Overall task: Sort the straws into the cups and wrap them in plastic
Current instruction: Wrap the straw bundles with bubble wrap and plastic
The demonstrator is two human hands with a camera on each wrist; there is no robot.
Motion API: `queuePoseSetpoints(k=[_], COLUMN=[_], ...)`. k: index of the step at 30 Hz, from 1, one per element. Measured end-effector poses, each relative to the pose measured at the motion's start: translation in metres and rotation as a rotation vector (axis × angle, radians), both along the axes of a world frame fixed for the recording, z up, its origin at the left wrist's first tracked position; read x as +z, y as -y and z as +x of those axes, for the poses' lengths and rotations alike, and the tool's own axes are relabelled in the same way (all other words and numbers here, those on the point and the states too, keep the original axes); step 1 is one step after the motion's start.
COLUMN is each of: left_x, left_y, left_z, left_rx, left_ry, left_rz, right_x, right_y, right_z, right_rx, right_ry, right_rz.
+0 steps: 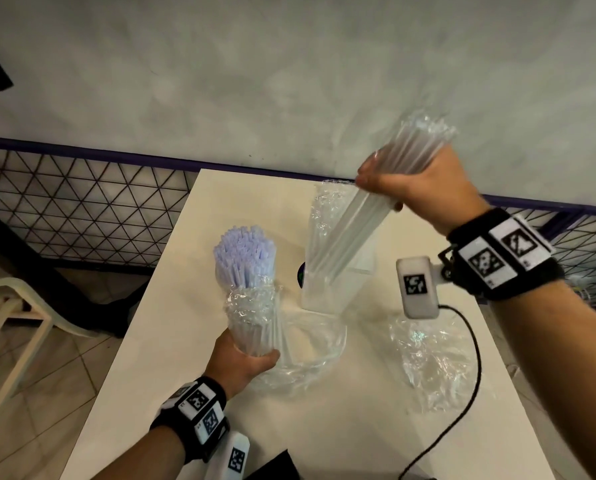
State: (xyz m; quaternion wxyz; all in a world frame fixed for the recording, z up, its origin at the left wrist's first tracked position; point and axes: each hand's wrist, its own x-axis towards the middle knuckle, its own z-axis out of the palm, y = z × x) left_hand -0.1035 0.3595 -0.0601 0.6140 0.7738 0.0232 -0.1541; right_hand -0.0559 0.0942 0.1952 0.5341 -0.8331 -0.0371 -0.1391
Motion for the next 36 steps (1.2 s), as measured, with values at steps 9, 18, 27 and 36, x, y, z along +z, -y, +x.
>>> queuePoseSetpoints(k=[9, 18, 27, 36], left_x=[0.003, -0.001, 0.001, 0.002], left_y=[-0.001, -0.001, -0.002, -0.002], left_z=[-0.003, -0.001, -0.002, -0.001], left_rx=[-0.009, -0.005, -0.01, -0.007], left_ry=[-0.004, -0.019, -0.014, -0.027], left_rz=[-0.016, -0.003, 0.007, 0.028], right_x=[0.0, -0.017, -0.089, -0.068], right_y=[0.001, 0.009, 0.003, 0.0], right_z=[0.042, 0.057, 0.045, 0.048], right_rx=[-0.034, -0.077, -0.156, 0.011], right_ry=[-0.082, -0.152, -0.314, 0.103], right_rz=[-0.117, -0.224, -0.521, -0.557])
